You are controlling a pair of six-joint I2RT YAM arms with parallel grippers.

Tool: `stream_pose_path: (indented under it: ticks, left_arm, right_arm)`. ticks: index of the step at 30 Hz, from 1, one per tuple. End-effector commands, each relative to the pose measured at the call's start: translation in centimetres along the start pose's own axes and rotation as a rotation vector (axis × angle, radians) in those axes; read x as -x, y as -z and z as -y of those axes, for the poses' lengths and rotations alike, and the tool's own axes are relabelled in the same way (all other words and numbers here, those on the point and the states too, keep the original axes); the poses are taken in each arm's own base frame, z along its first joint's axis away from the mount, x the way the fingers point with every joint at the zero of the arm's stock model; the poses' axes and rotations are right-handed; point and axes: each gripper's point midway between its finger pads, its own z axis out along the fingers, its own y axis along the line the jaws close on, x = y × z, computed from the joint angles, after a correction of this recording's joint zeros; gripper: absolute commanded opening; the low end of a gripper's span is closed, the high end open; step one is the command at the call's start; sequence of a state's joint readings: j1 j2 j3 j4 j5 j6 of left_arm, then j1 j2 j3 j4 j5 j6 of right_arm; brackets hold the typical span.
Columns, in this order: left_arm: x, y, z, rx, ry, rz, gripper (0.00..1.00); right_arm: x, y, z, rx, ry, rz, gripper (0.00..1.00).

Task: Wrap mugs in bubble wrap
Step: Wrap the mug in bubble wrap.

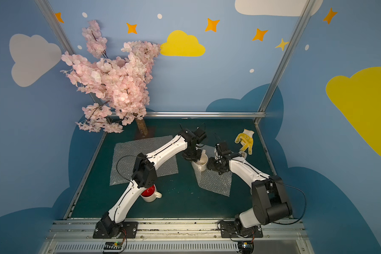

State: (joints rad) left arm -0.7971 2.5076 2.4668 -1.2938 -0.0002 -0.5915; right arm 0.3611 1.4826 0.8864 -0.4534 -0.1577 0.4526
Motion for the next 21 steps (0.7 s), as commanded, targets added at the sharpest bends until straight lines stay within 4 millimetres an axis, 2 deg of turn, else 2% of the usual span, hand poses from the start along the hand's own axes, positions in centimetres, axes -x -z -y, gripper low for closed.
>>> stream_pose_path:
  ticks: [1, 5, 9, 12, 15, 21]
  left_arm:
    - [-0.6, -0.1, 0.6, -0.012, -0.022, -0.025, 0.15]
    - [-0.7, 0.3, -0.2, 0.002, -0.019, -0.039, 0.03]
    - [-1.1, 1.1, -2.4, 0.078, -0.019, -0.058, 0.02]
    - [-1.6, 1.8, -4.3, 0.147, -0.024, -0.079, 0.02]
    - [-2.0, 2.6, -6.2, 0.213, -0.016, -0.088, 0.02]
    - [-2.4, 2.6, -8.0, 0.167, 0.068, -0.064, 0.02]
  right_arm:
    - [1.4, 0.3, -2.1, 0.068, 0.052, 0.036, 0.56]
    - [1.5, 0.5, -3.1, 0.086, 0.086, 0.024, 0.61]
    - [1.1, 1.7, -3.9, 0.106, 0.095, 0.015, 0.68]
    - [0.1, 2.8, -3.5, 0.086, 0.070, -0.018, 0.73]
    - [-1.8, 3.6, -3.0, 0.078, 0.035, -0.059, 0.77]
    - [-6.7, 4.0, -1.2, 0.021, -0.007, -0.172, 0.81]
